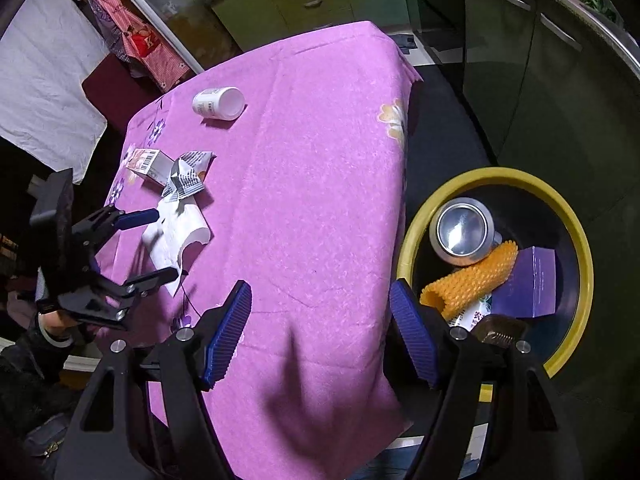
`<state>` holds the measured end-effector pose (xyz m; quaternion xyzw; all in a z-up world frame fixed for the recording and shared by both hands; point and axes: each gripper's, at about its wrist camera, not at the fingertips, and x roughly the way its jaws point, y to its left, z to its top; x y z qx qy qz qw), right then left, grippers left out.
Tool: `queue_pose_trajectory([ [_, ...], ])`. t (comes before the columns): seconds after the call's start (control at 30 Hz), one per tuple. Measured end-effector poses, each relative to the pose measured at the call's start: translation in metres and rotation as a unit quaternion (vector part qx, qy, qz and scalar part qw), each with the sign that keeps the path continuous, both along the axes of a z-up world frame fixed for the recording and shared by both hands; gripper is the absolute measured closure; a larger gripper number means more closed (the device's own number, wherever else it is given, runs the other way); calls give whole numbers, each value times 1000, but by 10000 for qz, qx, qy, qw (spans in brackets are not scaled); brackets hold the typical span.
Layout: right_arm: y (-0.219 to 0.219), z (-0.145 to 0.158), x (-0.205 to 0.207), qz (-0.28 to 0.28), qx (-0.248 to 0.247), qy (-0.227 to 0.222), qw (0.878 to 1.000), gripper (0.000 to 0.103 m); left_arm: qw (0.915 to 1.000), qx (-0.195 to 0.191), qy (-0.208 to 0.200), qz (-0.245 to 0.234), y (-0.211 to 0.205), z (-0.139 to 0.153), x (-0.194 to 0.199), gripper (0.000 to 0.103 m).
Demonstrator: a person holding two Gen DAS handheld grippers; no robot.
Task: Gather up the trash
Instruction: 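Grasp the white tissue on the table with the left tool, then carry the white tissue over the bin and open the left tool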
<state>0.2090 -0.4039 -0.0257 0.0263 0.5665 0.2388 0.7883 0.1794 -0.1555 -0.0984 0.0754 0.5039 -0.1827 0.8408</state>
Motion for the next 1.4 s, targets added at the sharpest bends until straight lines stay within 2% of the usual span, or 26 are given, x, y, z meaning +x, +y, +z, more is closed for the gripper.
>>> queue_pose_trajectory([
  [0.03,-2,-1,-1,-5,32,6,10000,31,9999,0,97,35,2,-3,3,46],
  [0.07,-3,-2,-1,-12,50,11,10000,31,9998,-28,185,73,4,-6,6,53],
  [0.1,-3,-3,-2,-13,68,19,10000,31,9998,-13,177,91,5,-7,6,54],
  [0.2,-5,-5,-3,-11,107,32,9999,31,9999,60,100,113,7,-8,5,70],
  [0.23,-6,-5,-3,-11,124,30,9999,31,9998,-6,109,138,9,-7,4,88],
  [0.27,-6,-5,-4,-13,125,25,9999,31,9998,-106,126,122,11,-5,3,95],
  [0.33,-6,-5,-5,-9,140,17,9999,31,9996,-229,130,47,13,-2,1,98],
  [0.57,-8,0,-9,-30,161,-51,9999,31,9991,-319,-97,-249,10,26,-23,99],
  [0.67,-13,4,-15,-93,96,-137,9998,31,9978,-482,-149,-427,4,45,-32,99],
  [0.8,-32,10,-27,-327,14,-279,9991,31,9944,-637,-378,-755,-21,71,-37,99],
  [0.97,-69,15,-50,-753,-104,-469,9960,31,9884,-867,-499,-1146,-66,87,-31,99],
  [1.13,-104,19,-71,-1117,-330,-594,9914,30,9788,-1214,-297,-1622,-118,92,-17,99],
  [1.23,-124,21,-80,-1305,-339,-653,9887,29,9699,-1393,-196,-1986,-158,97,-10,99],
  [1.33,-141,18,-89,-1480,-352,-676,9861,29,9619,-1456,-127,-2310,-198,99,-2,99],
  [1.4,-151,16,-92,-1564,-341,-653,9849,29,9597,-1417,-141,-2424,-222,95,4,99],
])
